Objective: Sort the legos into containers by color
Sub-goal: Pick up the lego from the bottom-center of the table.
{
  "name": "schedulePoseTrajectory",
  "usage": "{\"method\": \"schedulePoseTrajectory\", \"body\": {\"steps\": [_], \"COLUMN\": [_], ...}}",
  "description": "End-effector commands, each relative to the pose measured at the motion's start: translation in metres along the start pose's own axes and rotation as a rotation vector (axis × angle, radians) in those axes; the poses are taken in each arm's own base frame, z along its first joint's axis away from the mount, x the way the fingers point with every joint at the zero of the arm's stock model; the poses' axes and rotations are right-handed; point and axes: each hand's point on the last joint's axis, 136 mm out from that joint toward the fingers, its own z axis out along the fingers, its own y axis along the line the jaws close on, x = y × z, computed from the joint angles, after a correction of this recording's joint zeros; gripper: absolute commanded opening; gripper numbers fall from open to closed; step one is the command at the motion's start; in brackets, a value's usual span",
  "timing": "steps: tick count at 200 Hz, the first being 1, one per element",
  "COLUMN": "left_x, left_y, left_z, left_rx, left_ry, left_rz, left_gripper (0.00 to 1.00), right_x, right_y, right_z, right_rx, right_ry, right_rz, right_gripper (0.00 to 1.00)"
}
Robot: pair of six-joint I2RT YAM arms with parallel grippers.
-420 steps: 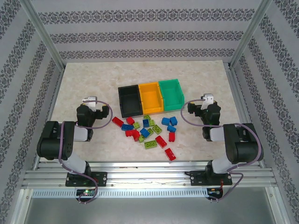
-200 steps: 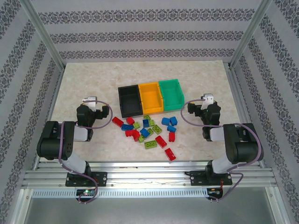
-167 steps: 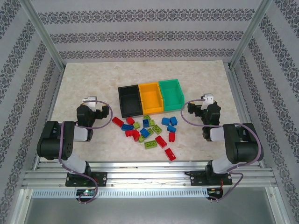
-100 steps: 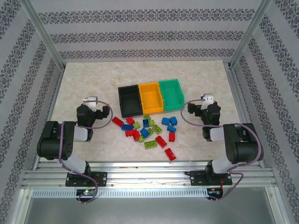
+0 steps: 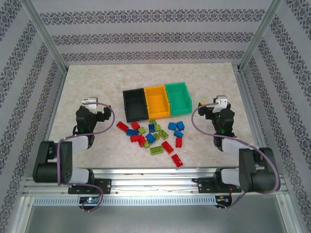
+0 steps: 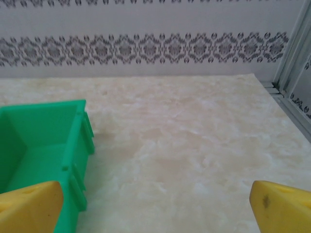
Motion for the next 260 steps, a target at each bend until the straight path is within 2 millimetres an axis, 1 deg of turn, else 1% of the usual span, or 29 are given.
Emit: {"method": "schedulePoseTrajectory", "body": {"steps": [1,2,3,6,12,14,20,21,31,35,56,73,96,118,136,161,176,185,200,224,242,256,260], "left_x": [-0.009,-0.009,-0.01,-0.012,-0.012,-0.013,-0.012,-0.013,-0.013,-0.011,0.001,0.009,0.011,0.02,0.027,0.03,0.03,0.03,0.027,0.017,0.013,0.012,0.012], "left_y": [-0.001,0.0,0.0,0.001,0.003,0.003,0.003,0.003,-0.006,-0.008,-0.011,-0.021,-0.035,-0.039,-0.045,-0.058,-0.064,-0.067,-0.069,-0.075,-0.073,-0.073,-0.074], "left_z": [-0.012,-0.012,-0.013,-0.015,-0.02,-0.022,-0.027,-0.027,-0.034,-0.036,-0.04,-0.042,-0.046,-0.053,-0.056,-0.054,-0.051,-0.048,-0.042,-0.035,-0.029,-0.025,-0.024], "left_rx": [-0.016,-0.018,-0.019,-0.026,-0.041,-0.044,-0.045,-0.045,0.007,0.017,0.013,0.045,0.097,0.076,0.091,0.156,0.199,0.212,0.223,0.253,0.252,0.26,0.264], "left_ry": [0.035,0.035,0.034,0.031,0.036,0.033,0.031,0.029,0.037,0.052,0.163,0.269,0.386,0.534,0.643,0.719,0.752,0.766,0.782,0.821,0.832,0.836,0.839], "left_rz": [-0.124,-0.133,-0.142,-0.172,-0.232,-0.249,-0.291,-0.296,-0.324,-0.345,-0.454,-0.49,-0.523,-0.549,-0.556,-0.572,-0.563,-0.565,-0.589,-0.595,-0.562,-0.559,-0.566], "left_gripper": [0.99,0.99,0.99,0.99,0.99,0.99,0.99,0.99,0.99,0.99,0.99,0.99,0.99,0.99,0.99,0.99,0.99,0.99,0.99,0.99,0.99,0.99,0.99], "right_x": [0.021,0.022,0.017,0.011,0.012,0.009,0.014,0.011,0.011,0.009,0.004,0.012,0.038,0.063,0.082,0.11,0.123,0.129,0.134,0.135,0.136,0.144,0.147], "right_y": [0.011,0.012,0.014,0.016,0.017,0.017,0.015,0.015,0.007,0.007,0.033,0.048,0.073,0.098,0.116,0.134,0.146,0.151,0.156,0.163,0.167,0.173,0.174], "right_z": [-0.012,-0.013,-0.013,-0.013,-0.017,-0.018,-0.023,-0.024,-0.034,-0.038,-0.051,-0.056,-0.065,-0.078,-0.089,-0.107,-0.119,-0.128,-0.141,-0.165,-0.18,-0.192,-0.195], "right_rx": [-0.052,-0.056,-0.062,-0.065,-0.061,-0.061,-0.043,-0.04,0.018,0.02,-0.122,-0.173,-0.212,-0.227,-0.228,-0.21,-0.212,-0.211,-0.199,-0.201,-0.21,-0.236,-0.24], "right_ry": [0.123,0.128,0.124,0.124,0.156,0.155,0.203,0.199,0.251,0.258,0.284,0.38,0.561,0.709,0.815,0.96,1.03,1.065,1.102,1.128,1.15,1.181,1.191], "right_rz": [0.067,0.064,0.058,0.054,0.053,0.057,0.082,0.087,0.177,0.208,0.312,0.408,0.469,0.43,0.366,0.233,0.169,0.123,0.051,-0.049,-0.074,-0.069,-0.07], "right_gripper": [0.98,0.98,0.98,0.98,0.98,0.98,0.98,0.98,0.98,0.98,0.98,0.98,0.98,0.96,0.92,0.82,0.79,0.76,0.75,0.75,0.75,0.74,0.72]}}
